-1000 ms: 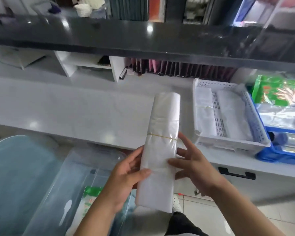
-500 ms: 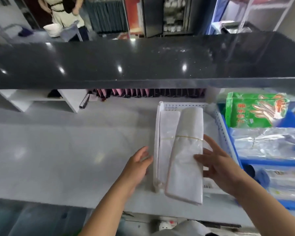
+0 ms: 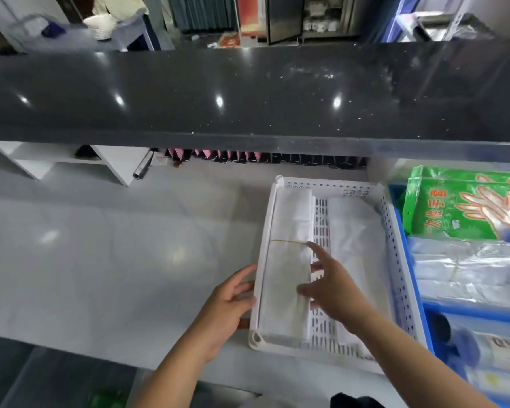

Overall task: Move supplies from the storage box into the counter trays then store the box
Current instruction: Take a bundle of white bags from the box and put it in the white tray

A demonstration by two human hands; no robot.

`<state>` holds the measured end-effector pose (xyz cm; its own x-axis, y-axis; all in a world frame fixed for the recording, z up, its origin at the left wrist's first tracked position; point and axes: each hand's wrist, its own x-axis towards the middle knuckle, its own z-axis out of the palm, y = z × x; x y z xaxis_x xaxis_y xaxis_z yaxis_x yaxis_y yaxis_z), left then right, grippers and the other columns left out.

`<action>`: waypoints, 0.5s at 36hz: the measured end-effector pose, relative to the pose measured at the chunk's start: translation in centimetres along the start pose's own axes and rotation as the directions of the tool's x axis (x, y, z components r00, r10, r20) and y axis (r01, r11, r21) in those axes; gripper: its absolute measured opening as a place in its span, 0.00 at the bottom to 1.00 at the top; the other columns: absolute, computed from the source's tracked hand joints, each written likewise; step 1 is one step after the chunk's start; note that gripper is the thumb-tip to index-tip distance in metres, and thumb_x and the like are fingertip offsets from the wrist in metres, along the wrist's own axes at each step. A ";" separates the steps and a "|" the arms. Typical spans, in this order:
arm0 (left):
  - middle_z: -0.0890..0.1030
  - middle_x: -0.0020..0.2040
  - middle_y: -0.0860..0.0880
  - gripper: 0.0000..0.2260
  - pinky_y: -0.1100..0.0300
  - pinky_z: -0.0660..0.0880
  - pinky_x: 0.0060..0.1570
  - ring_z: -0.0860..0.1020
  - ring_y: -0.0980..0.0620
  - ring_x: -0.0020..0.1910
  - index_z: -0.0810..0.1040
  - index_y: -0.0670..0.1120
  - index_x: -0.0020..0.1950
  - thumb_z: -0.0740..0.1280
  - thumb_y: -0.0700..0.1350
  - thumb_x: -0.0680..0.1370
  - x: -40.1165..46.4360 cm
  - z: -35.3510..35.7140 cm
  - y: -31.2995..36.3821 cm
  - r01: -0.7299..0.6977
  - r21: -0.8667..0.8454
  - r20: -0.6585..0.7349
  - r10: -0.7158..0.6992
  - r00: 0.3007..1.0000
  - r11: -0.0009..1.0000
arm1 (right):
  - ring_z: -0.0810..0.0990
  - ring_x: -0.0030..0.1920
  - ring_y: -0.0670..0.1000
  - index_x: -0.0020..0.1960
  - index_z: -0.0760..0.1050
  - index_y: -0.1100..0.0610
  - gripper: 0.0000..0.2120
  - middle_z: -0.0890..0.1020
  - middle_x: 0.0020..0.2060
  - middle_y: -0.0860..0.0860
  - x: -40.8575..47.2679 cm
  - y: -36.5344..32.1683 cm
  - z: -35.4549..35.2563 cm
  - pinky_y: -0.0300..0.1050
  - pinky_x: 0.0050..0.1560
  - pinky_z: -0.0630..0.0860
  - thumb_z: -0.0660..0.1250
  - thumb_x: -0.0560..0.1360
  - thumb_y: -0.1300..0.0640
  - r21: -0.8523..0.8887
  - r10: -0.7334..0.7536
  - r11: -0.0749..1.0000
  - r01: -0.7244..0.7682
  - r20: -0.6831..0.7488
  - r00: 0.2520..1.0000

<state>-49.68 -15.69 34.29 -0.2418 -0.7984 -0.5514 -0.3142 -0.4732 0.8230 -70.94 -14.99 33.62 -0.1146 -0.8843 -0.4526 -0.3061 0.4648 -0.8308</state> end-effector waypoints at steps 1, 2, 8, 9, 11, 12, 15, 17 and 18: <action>0.82 0.61 0.55 0.24 0.45 0.74 0.65 0.79 0.53 0.62 0.72 0.62 0.70 0.65 0.39 0.80 0.0 0.0 0.0 -0.001 0.000 -0.004 0.001 1.000 1.000 | 0.83 0.43 0.53 0.77 0.56 0.41 0.45 0.75 0.52 0.46 0.0 0.2 0.1 0.49 0.38 0.84 0.73 0.70 0.66 -0.041 -0.007 0.999 0.007 -0.008 1.000; 0.81 0.62 0.55 0.24 0.46 0.75 0.64 0.79 0.54 0.62 0.71 0.62 0.70 0.65 0.39 0.80 0.0 0.1 -0.1 -0.002 0.004 -0.006 0.002 1.000 1.000 | 0.83 0.44 0.53 0.77 0.54 0.41 0.46 0.75 0.54 0.47 0.0 0.3 0.2 0.48 0.39 0.84 0.74 0.70 0.65 -0.085 -0.019 0.996 0.018 -0.007 1.000; 0.81 0.62 0.55 0.23 0.46 0.75 0.63 0.79 0.54 0.61 0.71 0.62 0.70 0.64 0.38 0.81 -0.1 0.1 -0.3 -0.007 0.011 -0.024 0.007 1.000 1.000 | 0.83 0.44 0.53 0.78 0.50 0.42 0.49 0.73 0.61 0.52 0.4 0.7 0.3 0.47 0.36 0.84 0.75 0.69 0.64 -0.181 -0.044 0.982 0.046 0.014 0.999; 0.81 0.62 0.55 0.23 0.47 0.76 0.63 0.80 0.54 0.60 0.71 0.62 0.71 0.63 0.38 0.81 -0.2 0.2 -0.3 -0.012 0.016 -0.025 0.013 1.000 1.000 | 0.83 0.44 0.53 0.78 0.50 0.42 0.49 0.73 0.61 0.52 0.5 0.7 0.3 0.48 0.36 0.84 0.75 0.69 0.63 -0.194 -0.045 0.980 0.047 0.015 0.999; 0.81 0.61 0.54 0.23 0.49 0.77 0.61 0.81 0.56 0.58 0.71 0.60 0.71 0.62 0.37 0.81 -0.4 0.3 -0.2 -0.031 0.025 -0.033 0.032 0.999 0.999 | 0.82 0.45 0.54 0.78 0.50 0.44 0.49 0.70 0.64 0.53 0.3 0.6 0.3 0.48 0.38 0.84 0.76 0.69 0.60 -0.279 -0.070 0.958 0.071 0.010 0.997; 0.81 0.61 0.54 0.23 0.52 0.78 0.60 0.81 0.58 0.57 0.71 0.60 0.71 0.62 0.37 0.81 -0.5 0.4 -0.2 -0.045 0.032 -0.038 0.046 0.998 0.998 | 0.81 0.48 0.56 0.78 0.50 0.45 0.48 0.67 0.67 0.54 0.1 0.4 0.3 0.49 0.42 0.84 0.76 0.69 0.57 -0.366 -0.094 0.926 0.090 0.007 0.996; 0.81 0.60 0.57 0.23 0.65 0.79 0.51 0.81 0.63 0.53 0.69 0.59 0.72 0.60 0.37 0.82 -0.9 0.7 -0.3 -0.083 0.078 -0.042 0.086 0.995 0.993 | 0.64 0.73 0.61 0.78 0.49 0.48 0.45 0.50 0.78 0.53 -0.3 0.0 0.2 0.58 0.67 0.73 0.73 0.71 0.45 -0.628 -0.175 0.764 0.148 0.019 0.984; 0.82 0.58 0.59 0.22 0.68 0.78 0.50 0.81 0.65 0.52 0.69 0.59 0.73 0.59 0.38 0.83 -1.1 0.9 -0.3 -0.108 0.117 -0.045 0.114 0.992 0.987 | 0.45 0.79 0.59 0.79 0.44 0.49 0.45 0.40 0.79 0.49 -0.4 -0.1 0.3 0.62 0.74 0.57 0.67 0.73 0.40 -0.714 -0.201 0.677 0.179 0.054 0.978; 0.82 0.57 0.60 0.22 0.68 0.78 0.51 0.81 0.66 0.51 0.69 0.59 0.73 0.58 0.38 0.83 -1.3 0.9 -0.3 -0.124 0.137 -0.047 0.132 0.990 0.983 | 0.40 0.79 0.58 0.79 0.39 0.48 0.45 0.37 0.79 0.49 -0.5 -0.1 0.4 0.63 0.75 0.51 0.64 0.75 0.39 -0.737 -0.209 0.649 0.189 0.066 0.976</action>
<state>-50.12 -14.19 34.65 -0.2375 -0.8706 -0.4310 -0.4044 -0.3148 0.8587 -70.50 -14.60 33.76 0.0149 -0.9571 -0.2895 -0.9168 0.1025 -0.3861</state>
